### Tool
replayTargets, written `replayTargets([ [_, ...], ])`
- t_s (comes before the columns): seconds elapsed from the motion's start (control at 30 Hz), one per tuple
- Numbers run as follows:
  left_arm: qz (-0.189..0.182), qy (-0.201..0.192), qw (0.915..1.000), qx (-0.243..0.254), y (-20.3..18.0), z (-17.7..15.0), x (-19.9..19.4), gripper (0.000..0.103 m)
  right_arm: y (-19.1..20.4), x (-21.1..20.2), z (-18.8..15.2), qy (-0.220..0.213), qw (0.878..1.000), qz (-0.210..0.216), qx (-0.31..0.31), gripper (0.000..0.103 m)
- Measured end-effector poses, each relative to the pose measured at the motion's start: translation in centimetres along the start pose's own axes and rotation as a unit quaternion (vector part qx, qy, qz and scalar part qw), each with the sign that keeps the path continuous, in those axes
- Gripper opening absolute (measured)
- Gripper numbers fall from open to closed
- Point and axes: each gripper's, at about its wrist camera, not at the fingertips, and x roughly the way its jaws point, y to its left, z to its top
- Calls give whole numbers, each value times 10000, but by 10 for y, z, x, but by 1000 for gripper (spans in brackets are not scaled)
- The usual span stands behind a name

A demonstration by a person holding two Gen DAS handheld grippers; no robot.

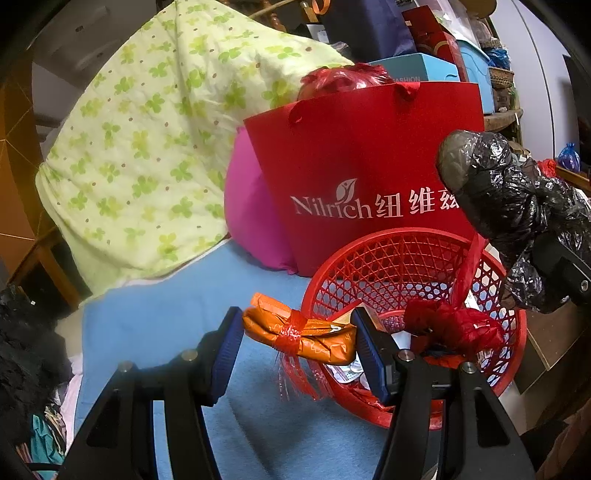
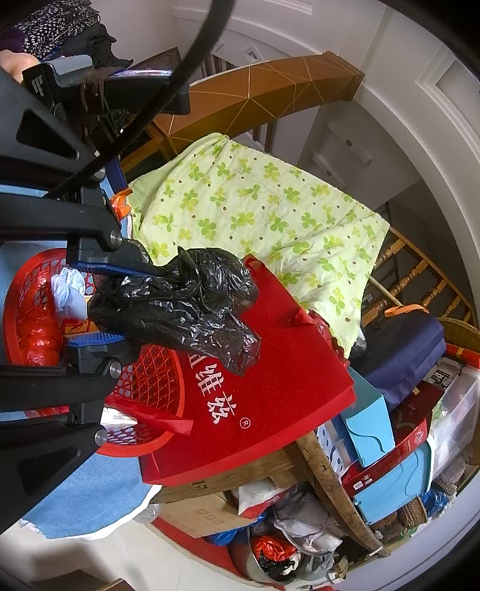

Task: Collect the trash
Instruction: 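Lower the black bags into the basket and open the right tool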

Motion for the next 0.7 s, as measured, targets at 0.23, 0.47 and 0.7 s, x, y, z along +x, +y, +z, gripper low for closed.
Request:
replayTargets([
  [0.23,-34,62,10000,-22,-2,-1,6,61,-2,1,1,11,10000,-3,26,28],
  [0.47,-102,114,9999,-37,-4,0,10,61,-4,4,2,60,10000,11,9,28],
  [0.7,-601,164,9980,-120,-3,4,21,62,-15,11,7,152,9997,-16,169,28],
])
